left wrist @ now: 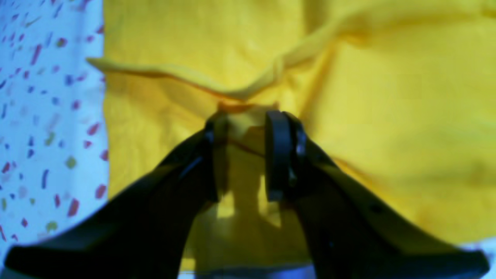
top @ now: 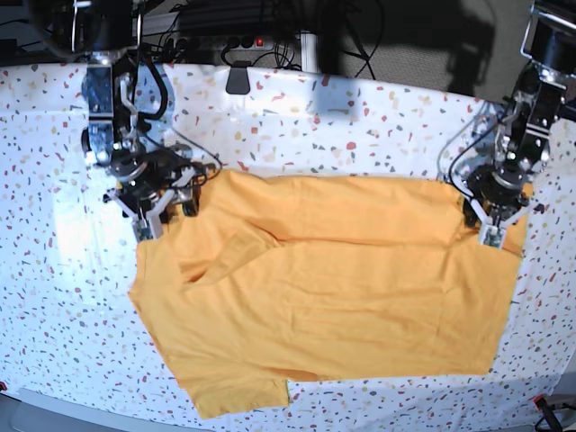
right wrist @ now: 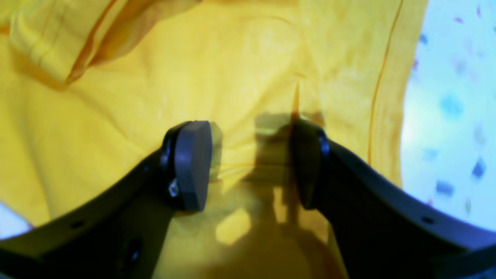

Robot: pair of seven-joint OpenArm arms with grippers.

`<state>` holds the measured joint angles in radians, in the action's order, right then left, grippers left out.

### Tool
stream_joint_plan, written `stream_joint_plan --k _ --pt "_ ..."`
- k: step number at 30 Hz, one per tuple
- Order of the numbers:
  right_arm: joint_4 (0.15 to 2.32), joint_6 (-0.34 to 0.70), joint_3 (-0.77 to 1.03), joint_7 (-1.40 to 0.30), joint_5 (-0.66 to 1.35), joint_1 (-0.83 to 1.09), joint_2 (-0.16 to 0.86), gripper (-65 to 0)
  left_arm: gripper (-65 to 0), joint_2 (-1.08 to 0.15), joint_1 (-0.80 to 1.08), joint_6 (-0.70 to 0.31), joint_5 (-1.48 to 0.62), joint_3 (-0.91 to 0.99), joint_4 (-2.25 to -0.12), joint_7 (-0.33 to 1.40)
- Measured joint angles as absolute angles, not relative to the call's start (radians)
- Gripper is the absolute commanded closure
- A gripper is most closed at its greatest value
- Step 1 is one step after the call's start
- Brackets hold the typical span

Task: Fold the T-shirt properly
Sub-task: 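Drag the shirt back toward the arms with both grippers, spreading it flat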

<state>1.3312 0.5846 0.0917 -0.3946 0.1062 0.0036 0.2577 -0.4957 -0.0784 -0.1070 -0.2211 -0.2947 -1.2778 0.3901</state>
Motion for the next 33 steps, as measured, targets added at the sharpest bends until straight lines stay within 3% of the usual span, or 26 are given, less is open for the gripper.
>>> stream_joint_plan --k 10,22,29,33 --pt "1.546 0.587 0.146 -0.422 0.109 0.236 0.276 -33.5 -16.5 -0.507 0.11 -0.056 -0.119 -0.296 -1.53 0.453" --pt "1.558 0.573 0.281 -0.421 0.133 0.361 0.443 -33.5 -16.5 -0.507 0.177 -0.065 -0.079 -0.301 -1.705 0.654" --pt "1.565 0.525 0.286 -0.409 0.136 0.416 0.478 -33.5 -16.5 -0.506 0.175 -0.07 -0.083 -0.301 -1.744 0.814" --pt "1.567 0.52 0.286 -0.397 0.142 0.453 0.497 -33.5 -16.5 -0.506 0.175 -0.06 -0.09 -0.301 -1.749 0.823"
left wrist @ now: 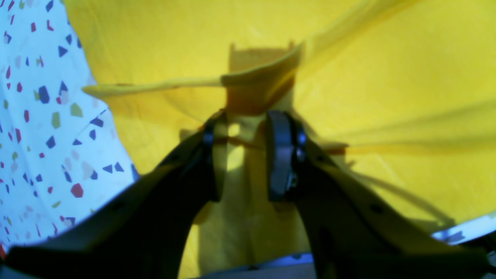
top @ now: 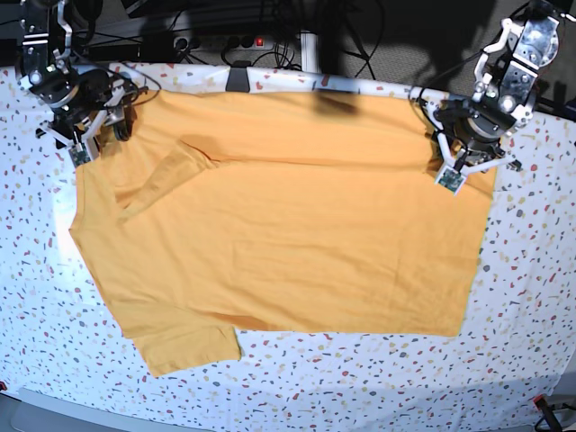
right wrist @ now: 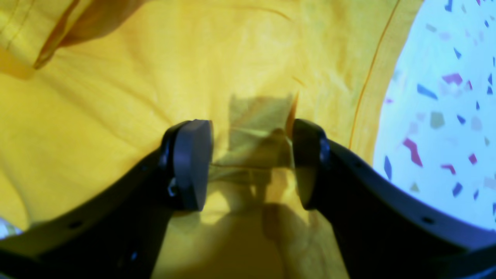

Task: Fold the T-shirt properly
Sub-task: 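Drag the shirt back toward the arms with both grippers, spreading it flat, then hold the shoulder corners and pull them apart to smooth the shirt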

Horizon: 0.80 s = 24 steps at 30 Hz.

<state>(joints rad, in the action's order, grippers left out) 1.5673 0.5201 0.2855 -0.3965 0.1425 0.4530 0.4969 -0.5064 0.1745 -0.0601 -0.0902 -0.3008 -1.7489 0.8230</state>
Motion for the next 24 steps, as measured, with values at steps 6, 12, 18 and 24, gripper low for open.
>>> stream_joint_plan --k 6,12,18,24 --pt "1.571 0.505 0.286 -0.384 0.157 0.494 0.532 -33.5 -16.5 -0.504 0.174 -0.051 -0.094 -0.301 -1.752 0.843" --pt "1.571 0.503 0.287 -0.382 0.149 0.495 0.532 -33.5 -16.5 -0.501 0.177 -0.05 -0.093 -0.301 -1.798 0.938" --pt "1.572 0.501 0.29 -0.389 0.134 0.496 0.532 -33.5 -16.5 -0.504 0.177 -0.047 -0.075 -0.301 -1.863 0.969" --pt "1.587 0.497 0.289 -0.413 0.126 0.496 0.532 -33.5 -16.5 -0.504 0.178 -0.032 -0.03 -0.301 -1.881 0.973"
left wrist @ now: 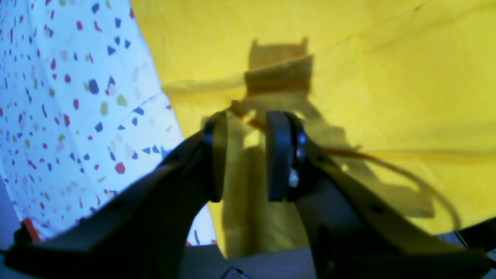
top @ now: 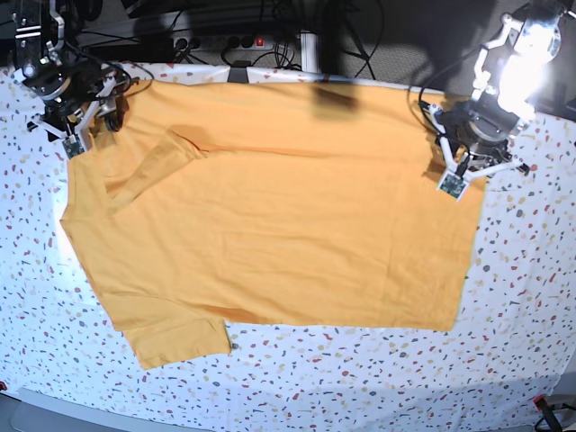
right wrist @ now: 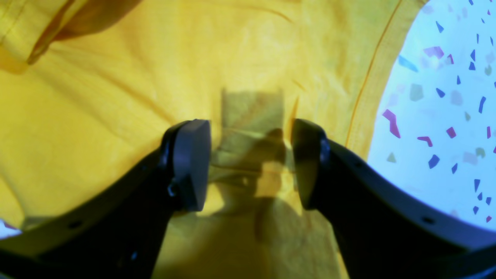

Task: Fold the T-shirt properly
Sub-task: 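Hold the shoulder corners and pull them apart to smooth the shirt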

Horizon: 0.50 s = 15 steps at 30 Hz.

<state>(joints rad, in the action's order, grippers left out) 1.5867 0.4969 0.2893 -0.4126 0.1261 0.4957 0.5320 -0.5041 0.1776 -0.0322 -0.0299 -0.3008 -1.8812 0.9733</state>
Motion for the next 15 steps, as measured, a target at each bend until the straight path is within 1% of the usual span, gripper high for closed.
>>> stream_joint_plan --k 6,15 --pt "1.612 0.483 0.291 -0.443 0.059 0.5 0.535 -33.5 -16.5 -0.504 0.177 -0.032 -0.03 -0.301 -1.881 0.98" --pt "1.617 0.469 0.292 -0.463 0.055 0.522 0.546 -33.5 -16.5 -0.504 0.177 -0.032 -0.03 -0.301 -1.881 0.98"
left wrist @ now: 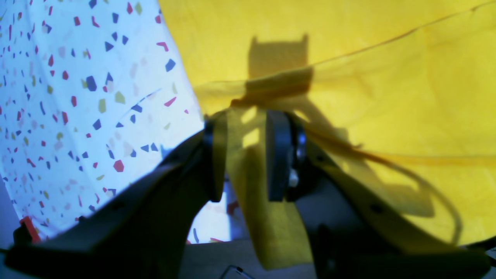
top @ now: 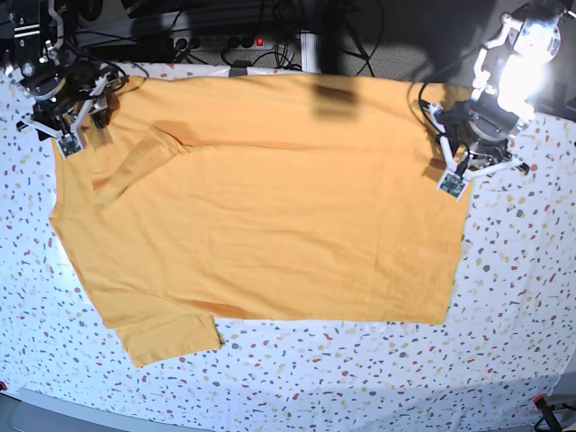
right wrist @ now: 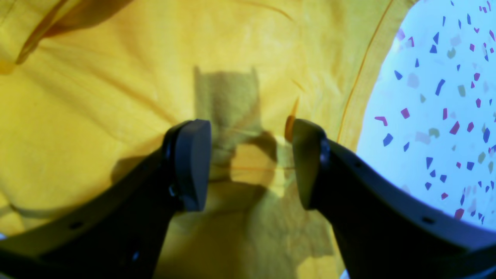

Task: Fold the T-shirt properly
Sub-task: 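Hold the shoulder corners and pull them apart to smooth the shirt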

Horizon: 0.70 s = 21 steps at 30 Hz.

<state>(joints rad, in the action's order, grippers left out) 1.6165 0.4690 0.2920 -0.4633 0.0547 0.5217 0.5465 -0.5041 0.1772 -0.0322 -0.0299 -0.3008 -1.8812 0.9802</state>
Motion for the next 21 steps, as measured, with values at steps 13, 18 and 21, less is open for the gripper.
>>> stream_joint_plan --k 13,18,21 --pt "1.695 0.426 0.293 -0.509 0.028 0.596 0.548 -33.5 -16.5 -0.504 0.177 -0.032 -0.059 -0.301 -1.881 0.98" --pt "1.703 0.425 0.293 -0.527 0.056 0.59 0.548 -33.5 -16.5 -0.479 0.18 -0.052 -0.159 -0.301 -1.882 0.979" --pt "1.703 0.423 0.293 -0.533 0.083 0.582 0.547 -33.5 -16.5 -0.454 0.207 -0.059 -0.169 -0.301 -1.882 0.938"
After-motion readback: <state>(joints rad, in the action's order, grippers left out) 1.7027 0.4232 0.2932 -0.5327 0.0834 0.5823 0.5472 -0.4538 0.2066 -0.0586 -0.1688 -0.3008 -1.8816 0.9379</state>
